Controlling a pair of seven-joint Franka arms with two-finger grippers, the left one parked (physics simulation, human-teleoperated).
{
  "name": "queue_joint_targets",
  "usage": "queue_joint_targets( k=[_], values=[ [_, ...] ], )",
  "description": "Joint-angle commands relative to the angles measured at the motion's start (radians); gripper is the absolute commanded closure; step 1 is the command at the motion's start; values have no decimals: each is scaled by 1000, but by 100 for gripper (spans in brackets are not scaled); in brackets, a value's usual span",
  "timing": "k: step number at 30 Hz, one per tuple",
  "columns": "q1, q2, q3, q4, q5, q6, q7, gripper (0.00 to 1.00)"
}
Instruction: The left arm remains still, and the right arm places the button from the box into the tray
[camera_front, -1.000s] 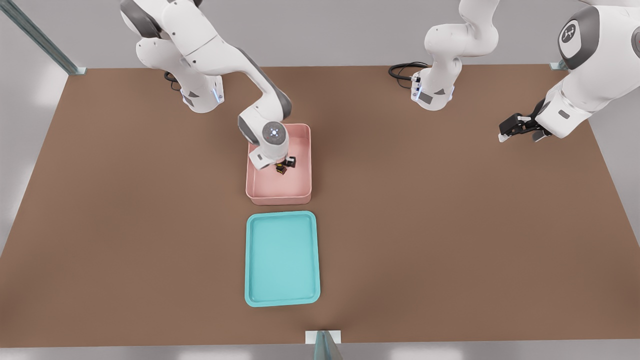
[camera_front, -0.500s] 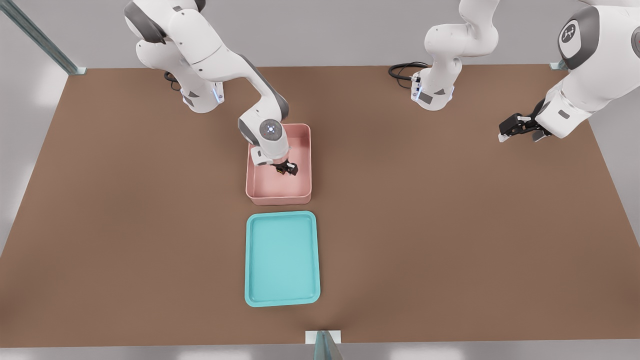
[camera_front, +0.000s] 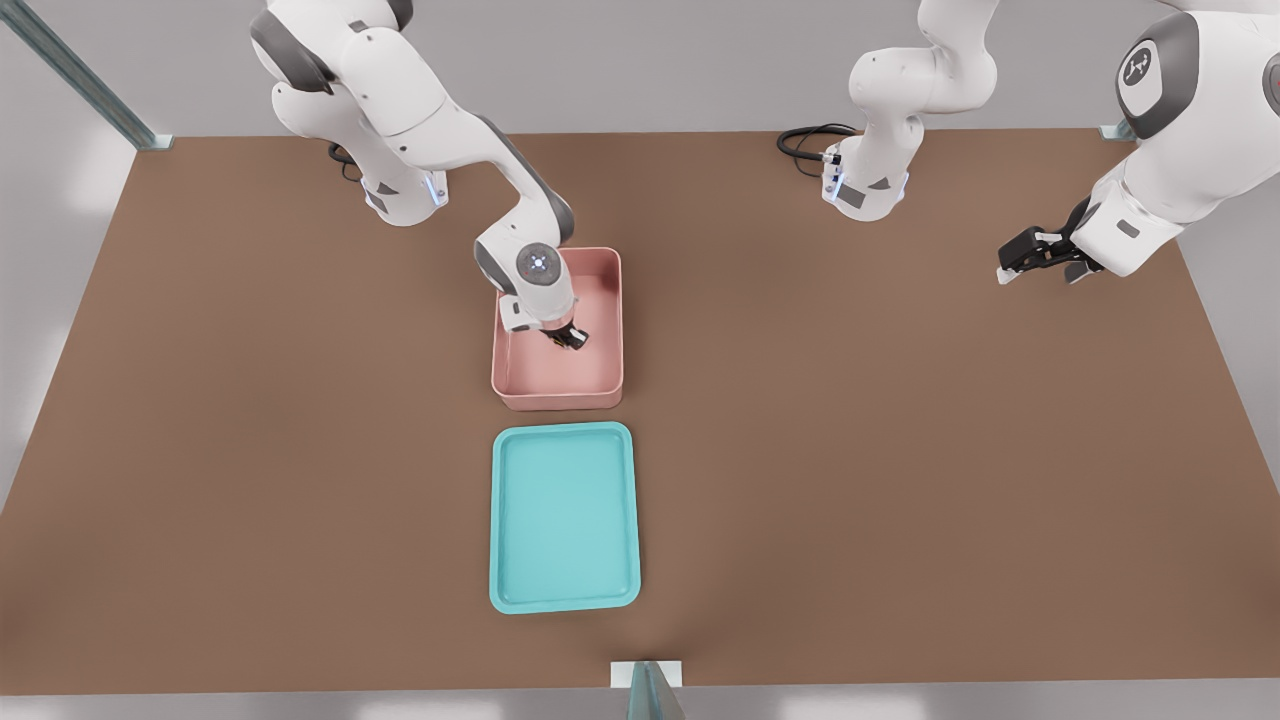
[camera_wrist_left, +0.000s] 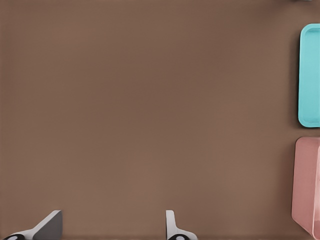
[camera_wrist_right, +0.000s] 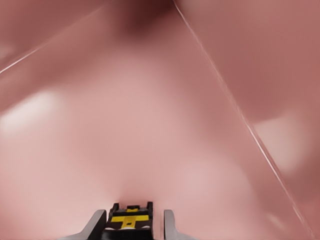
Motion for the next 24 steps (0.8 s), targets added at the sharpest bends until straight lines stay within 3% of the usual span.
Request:
queue_joint_targets(
  k=[1, 12, 14, 16, 17, 20, 23, 24],
  values=[
    [-1, 1, 2, 0, 0, 2, -56, 49],
    [-136, 6, 111, 21, 2, -27, -176, 53],
    [-239, -2, 207, 42, 2, -69, -186, 53],
    [-440, -10, 387, 114, 3, -171, -226, 53],
    [-501, -10, 416, 187, 9, -248, -272, 53],
    [-616, 21, 416, 435, 29, -400, -508, 53],
    [-586, 296, 367, 799, -93, -492, -625, 53],
    [-520, 398, 303, 895, -98, -480, -662, 53]
  ],
)
